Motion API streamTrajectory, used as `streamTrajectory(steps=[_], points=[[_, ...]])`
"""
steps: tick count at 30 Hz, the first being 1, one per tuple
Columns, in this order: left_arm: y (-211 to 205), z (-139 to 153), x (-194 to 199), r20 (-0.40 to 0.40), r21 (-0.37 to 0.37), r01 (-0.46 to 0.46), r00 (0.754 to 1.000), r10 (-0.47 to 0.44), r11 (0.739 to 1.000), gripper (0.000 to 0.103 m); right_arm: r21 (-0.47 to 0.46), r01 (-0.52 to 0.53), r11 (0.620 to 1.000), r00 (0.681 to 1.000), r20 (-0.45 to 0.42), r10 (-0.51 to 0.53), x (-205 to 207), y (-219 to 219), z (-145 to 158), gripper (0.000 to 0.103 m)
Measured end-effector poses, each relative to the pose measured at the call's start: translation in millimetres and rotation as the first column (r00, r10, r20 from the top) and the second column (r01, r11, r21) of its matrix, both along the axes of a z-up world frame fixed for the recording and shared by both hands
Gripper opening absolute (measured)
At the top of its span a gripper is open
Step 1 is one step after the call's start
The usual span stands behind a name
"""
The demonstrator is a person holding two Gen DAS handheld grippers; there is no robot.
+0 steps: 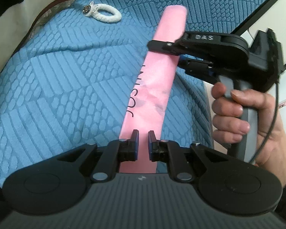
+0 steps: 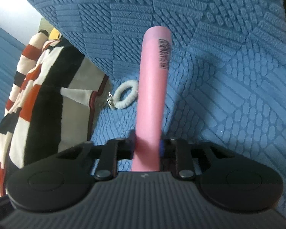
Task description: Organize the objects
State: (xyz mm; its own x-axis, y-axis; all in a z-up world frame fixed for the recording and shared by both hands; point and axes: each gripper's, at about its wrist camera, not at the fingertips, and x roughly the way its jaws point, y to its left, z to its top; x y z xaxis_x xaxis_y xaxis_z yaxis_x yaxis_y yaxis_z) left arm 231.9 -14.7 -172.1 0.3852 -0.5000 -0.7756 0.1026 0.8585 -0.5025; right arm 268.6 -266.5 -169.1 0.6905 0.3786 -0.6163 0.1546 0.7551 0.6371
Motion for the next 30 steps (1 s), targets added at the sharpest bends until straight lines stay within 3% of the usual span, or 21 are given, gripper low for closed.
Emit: streamTrajectory(steps=[4, 14, 22, 26, 28, 30], points=[[2, -1, 1, 0.001, -0.010, -0.010, 1.000, 0.010, 1.000, 0.013, -0.033, -0.024, 0.999, 0.998, 0.053, 0.026, -11, 6, 15, 0.011], [3, -3, -3, -0.003, -0.037, -0.047, 0.999, 0.047, 0.998, 0.012, -0.173, -0.098, 0.980, 0.982, 0.142, 0.123, -53, 29, 45, 0.009], [5, -4, -1, -0.017, -0.063, -0.075, 0.997, 0.074, 0.995, 0.013, -0.353, -0.174, 0.919, 0.954, 0.169, 0.246, -82, 63, 55, 0.010], [16, -4, 3, -0.062, -0.108, -0.119, 0.992, 0.112, 0.987, 0.013, -0.432, -0.211, 0.877, 0.940, 0.155, 0.303, -96, 76, 56, 0.009], [24, 3, 4, -0.049, -0.101, -0.143, 0.989, 0.139, 0.985, 0.013, -0.459, -0.223, 0.860, 0.935, 0.147, 0.321, -102, 80, 57, 0.009], [36, 8, 5, -0.048, -0.144, -0.177, 0.984, 0.172, 0.974, 0.013, -0.474, -0.239, 0.848, 0.928, 0.145, 0.343, -109, 83, 56, 0.009]])
